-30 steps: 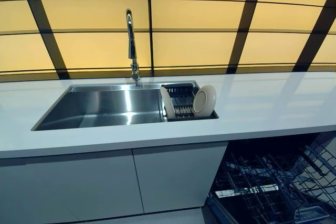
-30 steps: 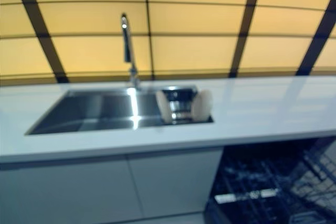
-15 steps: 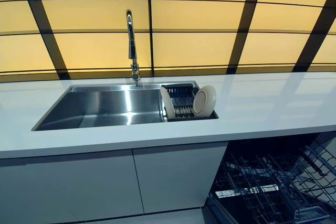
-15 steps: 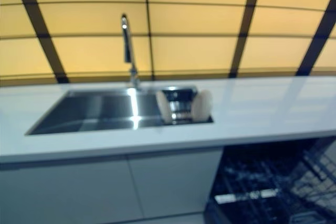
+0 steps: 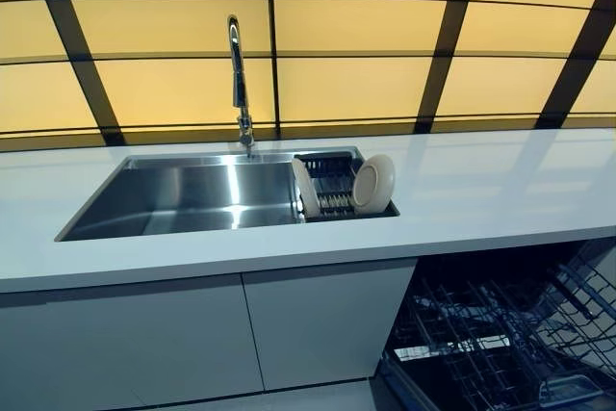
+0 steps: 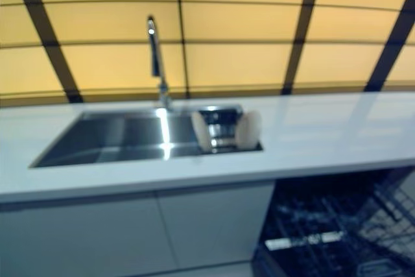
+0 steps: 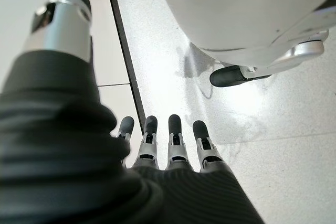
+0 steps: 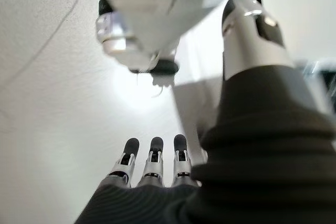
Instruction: Take plates into dishwasher
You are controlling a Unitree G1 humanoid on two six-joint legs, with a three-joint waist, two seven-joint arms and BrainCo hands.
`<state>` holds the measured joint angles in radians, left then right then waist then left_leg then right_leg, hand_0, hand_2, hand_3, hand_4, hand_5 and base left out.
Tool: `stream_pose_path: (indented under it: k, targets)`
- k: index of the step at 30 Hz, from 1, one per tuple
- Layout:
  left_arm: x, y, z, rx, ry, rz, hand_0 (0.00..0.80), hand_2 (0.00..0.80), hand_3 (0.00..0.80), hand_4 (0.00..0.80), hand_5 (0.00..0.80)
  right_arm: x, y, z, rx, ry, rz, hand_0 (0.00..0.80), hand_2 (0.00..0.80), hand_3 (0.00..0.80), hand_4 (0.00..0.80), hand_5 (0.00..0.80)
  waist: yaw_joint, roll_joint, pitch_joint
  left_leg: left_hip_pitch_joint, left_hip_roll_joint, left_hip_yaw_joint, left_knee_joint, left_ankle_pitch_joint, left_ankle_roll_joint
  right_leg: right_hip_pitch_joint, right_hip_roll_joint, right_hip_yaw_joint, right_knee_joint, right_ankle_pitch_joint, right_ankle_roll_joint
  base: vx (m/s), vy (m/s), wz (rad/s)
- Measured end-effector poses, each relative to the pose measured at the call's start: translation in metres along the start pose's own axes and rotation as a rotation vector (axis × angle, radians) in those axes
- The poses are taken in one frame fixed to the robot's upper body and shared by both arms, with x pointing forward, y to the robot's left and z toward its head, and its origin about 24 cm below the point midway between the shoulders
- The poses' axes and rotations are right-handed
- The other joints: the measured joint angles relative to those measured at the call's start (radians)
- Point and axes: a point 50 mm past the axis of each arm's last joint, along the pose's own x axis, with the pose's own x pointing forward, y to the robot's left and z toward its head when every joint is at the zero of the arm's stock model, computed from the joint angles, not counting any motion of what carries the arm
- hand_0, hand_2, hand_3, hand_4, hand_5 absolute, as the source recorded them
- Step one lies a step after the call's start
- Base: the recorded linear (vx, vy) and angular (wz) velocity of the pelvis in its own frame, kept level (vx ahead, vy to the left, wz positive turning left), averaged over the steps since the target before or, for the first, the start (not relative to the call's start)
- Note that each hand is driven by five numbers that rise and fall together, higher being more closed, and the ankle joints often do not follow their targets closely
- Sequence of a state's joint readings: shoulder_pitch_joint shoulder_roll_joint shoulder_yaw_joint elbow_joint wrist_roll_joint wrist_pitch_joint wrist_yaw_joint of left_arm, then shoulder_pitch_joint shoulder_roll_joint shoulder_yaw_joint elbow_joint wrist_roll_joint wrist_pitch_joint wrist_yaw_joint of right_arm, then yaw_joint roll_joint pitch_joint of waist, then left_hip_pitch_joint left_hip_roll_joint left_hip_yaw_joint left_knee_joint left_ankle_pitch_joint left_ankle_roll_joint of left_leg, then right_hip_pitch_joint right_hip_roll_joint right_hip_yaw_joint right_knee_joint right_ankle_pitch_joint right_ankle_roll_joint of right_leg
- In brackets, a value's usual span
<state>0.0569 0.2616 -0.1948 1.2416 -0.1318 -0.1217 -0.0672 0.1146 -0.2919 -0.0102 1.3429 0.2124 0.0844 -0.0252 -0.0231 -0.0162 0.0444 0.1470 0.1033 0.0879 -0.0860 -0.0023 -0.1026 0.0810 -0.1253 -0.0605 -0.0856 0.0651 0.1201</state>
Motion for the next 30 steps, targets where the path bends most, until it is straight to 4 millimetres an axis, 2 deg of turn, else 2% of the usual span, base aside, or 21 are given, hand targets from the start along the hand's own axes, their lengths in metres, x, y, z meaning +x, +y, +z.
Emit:
stream_pose_path:
  k: [2, 4, 5, 6, 7, 8, 9, 10, 11, 13, 14, 16, 17, 19, 23, 25, 30]
  targets:
    - [-0.001, 0.006, 0.0, 0.004, 0.001, 0.007, 0.0, 0.0, 0.0, 0.0, 0.0, -0.001, -0.016, -0.004, 0.092, 0.022, -0.077, 0.0, 0.0, 0.0, 0.0, 0.0, -0.019, -0.009, 0.006, 0.001, 0.0, 0.006, -0.001, 0.0, 0.0, -0.002, 0.0, 0.005, 0.002, 0.002, -0.001, -0.03, -0.033, -0.12]
    - [-0.001, 0.015, 0.004, 0.013, -0.008, 0.019, 0.0, 0.0, 0.0, 0.0, 0.0, -0.003, -0.042, -0.005, 0.201, 0.027, -0.189, 0.0, 0.0, 0.0, 0.0, 0.0, -0.029, -0.023, 0.013, 0.002, 0.001, 0.023, -0.003, -0.002, -0.003, -0.012, 0.003, 0.024, 0.002, 0.006, 0.0, -0.01, -0.029, -0.21]
    - [-0.002, 0.022, 0.006, 0.017, -0.013, 0.034, 0.0, 0.0, 0.0, 0.0, 0.0, -0.007, -0.066, -0.003, 0.273, 0.024, -0.297, 0.0, 0.0, 0.0, 0.0, 0.0, -0.043, -0.027, 0.017, -0.001, 0.001, 0.026, -0.004, -0.002, -0.003, -0.016, 0.002, 0.026, 0.002, 0.008, 0.003, 0.002, -0.009, -0.14]
    - [-0.002, 0.029, 0.01, 0.015, -0.023, 0.047, 0.0, 0.0, 0.0, 0.0, 0.0, -0.011, -0.087, 0.001, 0.348, 0.012, -0.382, 0.0, 0.0, 0.0, 0.0, 0.0, -0.047, -0.045, 0.026, 0.001, 0.002, 0.032, -0.004, -0.003, -0.003, -0.018, 0.003, 0.028, 0.002, 0.008, 0.004, -0.002, -0.009, -0.12]
    - [-0.002, 0.031, 0.012, 0.018, -0.027, 0.053, 0.0, 0.0, 0.0, 0.0, 0.0, -0.014, -0.1, 0.001, 0.397, 0.008, -0.437, 0.0, 0.0, 0.0, 0.0, 0.0, -0.047, -0.049, 0.027, 0.001, 0.002, 0.035, -0.004, -0.003, -0.004, -0.019, 0.003, 0.029, 0.002, 0.01, 0.004, -0.013, 0.009, -0.12]
    - [-0.002, 0.035, 0.015, 0.023, -0.034, 0.062, 0.0, 0.0, 0.0, 0.0, 0.0, -0.022, -0.124, 0.004, 0.443, -0.012, -0.54, 0.0, 0.0, 0.0, 0.0, 0.0, -0.048, -0.057, 0.03, 0.001, 0.002, 0.039, -0.004, -0.003, -0.004, -0.021, 0.003, 0.032, 0.002, 0.01, 0.004, -0.019, 0.019, -0.1]
    - [-0.002, 0.037, 0.015, 0.024, -0.035, 0.065, 0.0, 0.0, 0.0, 0.0, 0.0, -0.026, -0.135, 0.007, 0.465, -0.027, -0.581, 0.0, 0.0, 0.0, 0.0, 0.0, -0.05, -0.062, 0.032, 0.001, 0.002, 0.042, -0.004, -0.003, -0.004, -0.022, 0.004, 0.035, 0.002, 0.011, 0.004, -0.028, 0.037, -0.09]
    - [-0.003, 0.039, 0.015, 0.027, -0.034, 0.071, 0.0, 0.0, 0.0, 0.0, 0.0, -0.033, -0.151, 0.015, 0.5, -0.069, -0.64, 0.0, 0.0, 0.0, 0.0, 0.0, -0.055, -0.068, 0.032, 0.001, 0.002, 0.045, -0.004, -0.003, -0.004, -0.025, 0.004, 0.038, 0.002, 0.013, 0.004, -0.023, 0.037, -0.07]
    - [-0.003, 0.04, 0.015, 0.027, -0.033, 0.072, 0.0, 0.0, 0.0, 0.0, 0.0, -0.036, -0.157, 0.02, 0.515, -0.097, -0.661, 0.0, 0.0, 0.0, 0.0, 0.0, -0.06, -0.072, 0.034, 0.0, 0.002, 0.046, -0.004, -0.003, -0.004, -0.027, 0.004, 0.04, 0.002, 0.013, 0.004, -0.02, 0.065, -0.09]
    - [-0.003, 0.039, 0.012, 0.026, -0.027, 0.071, 0.0, 0.0, 0.0, 0.0, 0.0, -0.047, -0.171, 0.052, 0.542, -0.254, -0.72, 0.0, 0.0, 0.0, 0.0, 0.0, -0.076, -0.083, 0.034, -0.001, 0.001, 0.054, -0.004, -0.003, -0.003, -0.034, 0.004, 0.048, 0.002, 0.016, 0.004, -0.01, 0.076, -0.11]
    - [-0.003, 0.038, 0.012, 0.026, -0.027, 0.069, 0.0, 0.0, 0.0, 0.0, 0.0, -0.051, -0.174, 0.061, 0.549, -0.302, -0.73, 0.0, 0.0, 0.0, 0.0, 0.0, -0.078, -0.077, 0.038, -0.001, 0.0, 0.059, -0.004, -0.003, -0.003, -0.035, 0.004, 0.052, 0.002, 0.017, 0.005, -0.01, 0.067, -0.13]
    - [-0.003, 0.038, 0.016, 0.025, -0.044, 0.067, 0.0, 0.0, 0.0, 0.0, 0.0, -0.066, -0.179, 0.095, 0.536, -0.469, -0.755, 0.0, 0.0, 0.0, 0.0, 0.0, -0.089, -0.075, 0.037, 0.001, -0.002, 0.065, -0.004, -0.003, -0.003, -0.037, 0.003, 0.058, 0.002, 0.021, 0.002, -0.005, 0.05, -0.09]
    - [-0.003, 0.038, 0.018, 0.026, -0.051, 0.066, 0.0, 0.0, 0.0, 0.0, 0.0, -0.07, -0.181, 0.099, 0.528, -0.496, -0.764, 0.0, 0.0, 0.0, 0.0, 0.0, -0.093, -0.071, 0.038, 0.001, -0.002, 0.066, -0.004, -0.003, -0.003, -0.038, 0.003, 0.059, 0.002, 0.021, 0.002, 0.004, 0.037, -0.03]
    - [-0.002, 0.036, 0.023, 0.025, -0.072, 0.062, 0.0, 0.0, 0.0, 0.0, 0.0, -0.081, -0.183, 0.124, 0.54, -0.607, -0.763, 0.0, 0.0, 0.0, 0.0, 0.0, -0.097, -0.063, 0.036, 0.0, -0.002, 0.068, -0.004, -0.004, -0.002, -0.04, 0.003, 0.061, 0.002, 0.022, 0.002, 0.017, 0.048, -0.02]
    - [-0.001, 0.03, 0.019, 0.008, -0.057, 0.052, 0.0, 0.0, 0.0, 0.0, 0.0, -0.105, -0.177, 0.16, 0.534, -0.8, -0.726, 0.0, 0.0, 0.0, 0.0, 0.0, -0.095, -0.033, 0.03, -0.002, -0.003, 0.073, -0.004, -0.006, -0.003, -0.045, 0.004, 0.067, 0.002, 0.023, 0.001, 0.014, 0.041, -0.05]
    - [-0.001, 0.02, 0.013, -0.005, -0.042, 0.029, 0.0, 0.0, 0.0, 0.0, 0.0, -0.13, -0.167, 0.188, 0.504, -0.97, -0.679, 0.0, 0.0, 0.0, 0.0, 0.0, -0.098, -0.011, 0.02, -0.001, -0.004, 0.075, -0.004, -0.005, -0.006, -0.046, 0.003, 0.07, 0.001, 0.023, 0.001, 0.005, 0.016, -0.02]
    - [-0.001, 0.002, 0.006, -0.027, -0.031, -0.005, 0.0, 0.0, 0.0, 0.0, 0.0, -0.165, -0.134, 0.222, 0.429, -1.198, -0.559, 0.0, 0.0, 0.0, 0.0, 0.0, -0.097, -0.004, 0.019, -0.001, -0.003, 0.074, -0.004, -0.007, -0.001, -0.046, 0.003, 0.07, -0.002, 0.024, 0.002, 0.006, 0.019, 0.0]
